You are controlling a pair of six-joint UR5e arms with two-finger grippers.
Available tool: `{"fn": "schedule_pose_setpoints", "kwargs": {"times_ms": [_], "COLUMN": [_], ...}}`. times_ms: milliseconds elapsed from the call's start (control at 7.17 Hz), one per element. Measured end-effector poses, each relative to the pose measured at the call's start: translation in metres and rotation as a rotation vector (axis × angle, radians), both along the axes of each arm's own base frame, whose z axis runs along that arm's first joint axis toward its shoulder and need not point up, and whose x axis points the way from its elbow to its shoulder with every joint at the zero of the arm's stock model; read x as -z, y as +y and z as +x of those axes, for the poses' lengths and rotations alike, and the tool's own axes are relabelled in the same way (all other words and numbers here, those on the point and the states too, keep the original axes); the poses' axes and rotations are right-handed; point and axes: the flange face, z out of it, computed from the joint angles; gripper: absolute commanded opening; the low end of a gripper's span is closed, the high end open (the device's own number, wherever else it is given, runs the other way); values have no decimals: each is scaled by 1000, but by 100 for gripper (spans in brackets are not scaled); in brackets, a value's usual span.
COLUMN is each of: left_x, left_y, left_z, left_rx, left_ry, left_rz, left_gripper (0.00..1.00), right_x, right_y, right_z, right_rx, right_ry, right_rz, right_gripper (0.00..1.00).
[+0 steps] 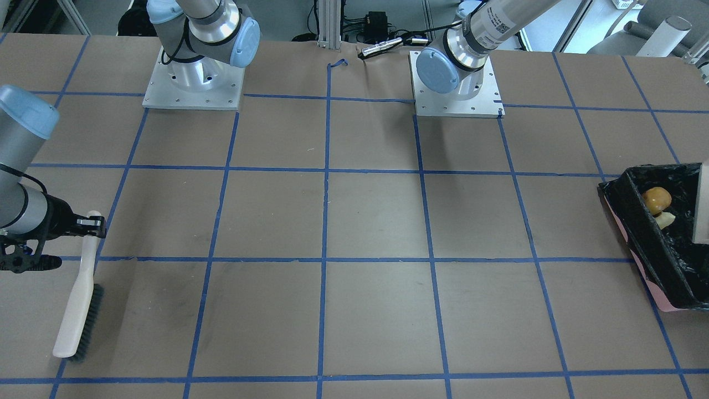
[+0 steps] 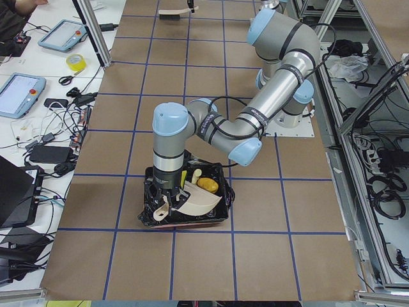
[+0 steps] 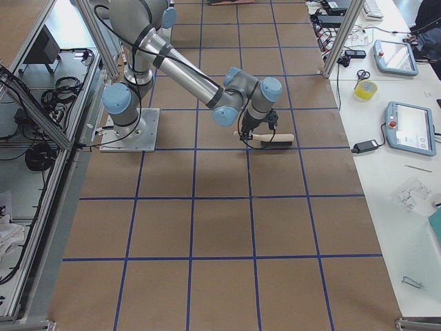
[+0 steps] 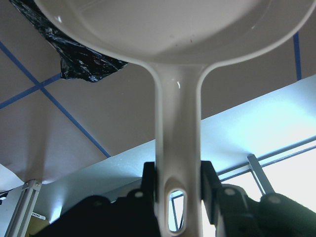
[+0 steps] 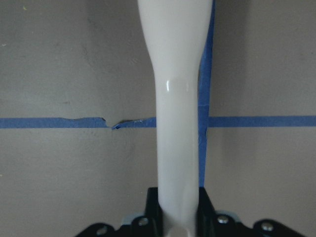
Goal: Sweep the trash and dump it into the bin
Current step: 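Tip the dustpan over the black bin with the left gripper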
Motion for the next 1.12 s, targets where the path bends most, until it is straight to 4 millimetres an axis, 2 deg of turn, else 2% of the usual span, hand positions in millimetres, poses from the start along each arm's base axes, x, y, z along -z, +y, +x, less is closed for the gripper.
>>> {"fn": "schedule_pose_setpoints", "kwargs": {"times_ms": [139, 279, 418, 697, 976, 1115], "left_x": [-1, -2, -2, -2, -2, -1], "left_y": [1, 0, 0, 10, 27, 33], "left_z": [-6, -13, -22, -44, -65, -73], "left_rx": [14, 24, 30, 35, 45, 52], "left_ry": [-20, -52, -88, -162, -224, -246], "left_rz": [-8, -18, -27, -61, -91, -103], "left_gripper": [0, 0, 0, 0, 0, 0], "right_x": [0, 1, 1, 2, 3, 4], "right_y": [1, 1, 1, 1, 1, 1], "right_z": [-1, -2, -2, -2, -2, -3], "right_rx": [-2, -3, -3, -3, -2, -4], "right_ry": [9, 16, 18, 19, 18, 21], "right_rz": [6, 10, 12, 14, 17, 20], "right_gripper": [23, 28, 28, 38, 60, 64]}}
